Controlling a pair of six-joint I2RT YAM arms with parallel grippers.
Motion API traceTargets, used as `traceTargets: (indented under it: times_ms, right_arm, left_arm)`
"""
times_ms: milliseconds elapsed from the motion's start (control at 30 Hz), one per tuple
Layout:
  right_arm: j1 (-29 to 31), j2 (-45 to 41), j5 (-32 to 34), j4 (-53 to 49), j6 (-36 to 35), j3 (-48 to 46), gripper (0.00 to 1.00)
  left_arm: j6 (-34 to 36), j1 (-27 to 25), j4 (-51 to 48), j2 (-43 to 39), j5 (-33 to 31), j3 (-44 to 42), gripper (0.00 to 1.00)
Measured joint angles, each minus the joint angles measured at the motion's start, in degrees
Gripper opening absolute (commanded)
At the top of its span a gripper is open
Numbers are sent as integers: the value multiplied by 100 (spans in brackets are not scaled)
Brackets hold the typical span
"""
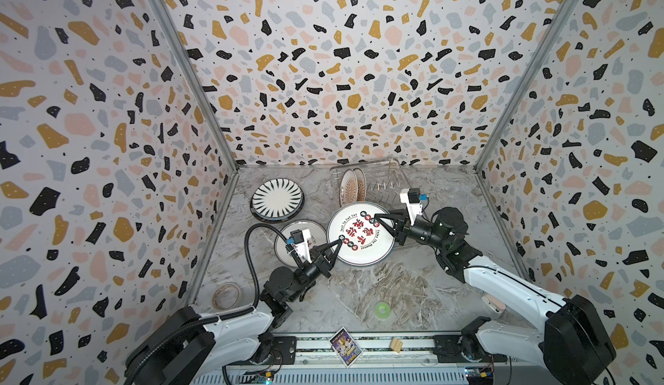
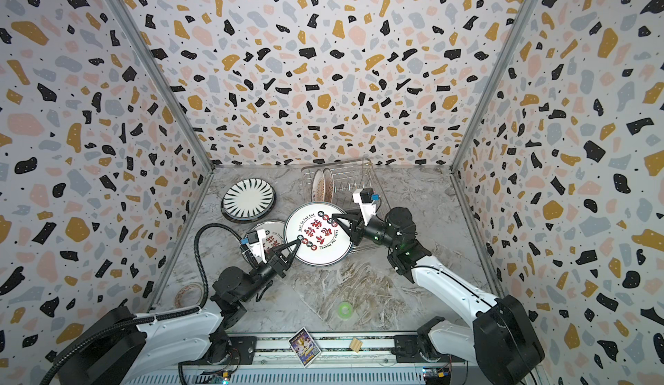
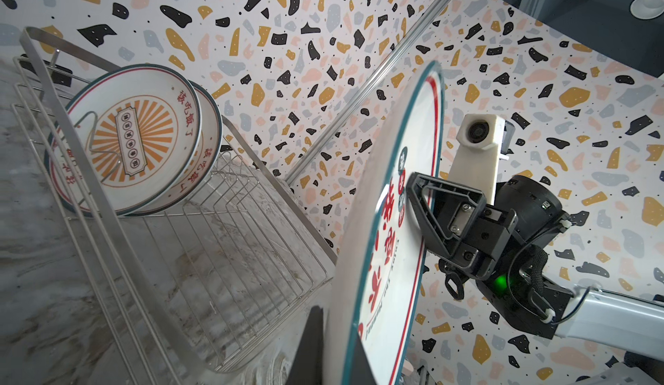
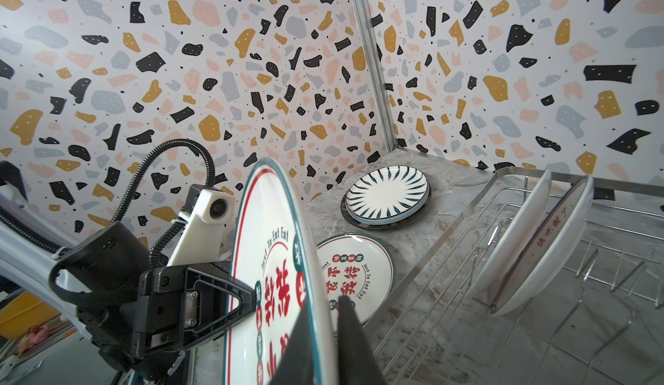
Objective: Unload the plates from the dish rack
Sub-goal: 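Grasp the red-lettered plate's rim with the left gripper while the right holds it, then carry the red-lettered plate toward the stack with the left gripper while the right releases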
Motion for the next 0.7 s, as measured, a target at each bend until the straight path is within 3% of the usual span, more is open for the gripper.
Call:
traceTargets:
  times_ms: [300,467,600,700]
  right_arm:
    - [90,-136,584,57,101,-203,68]
    - [118,-212,964,61,133,-435,76]
    - [133,-249,1165,101,151,-592,92]
    - [199,-341,1397,140,155,-772,97]
  left_arm:
    - [105,0,-621,-603,-348,0,0]
    - [146,0,-870,-942,-396,-2,0]
    - [205,0,-1113,-1241,-439,-7,0]
    - [247,2,-1333,-1499,-542,-42,0]
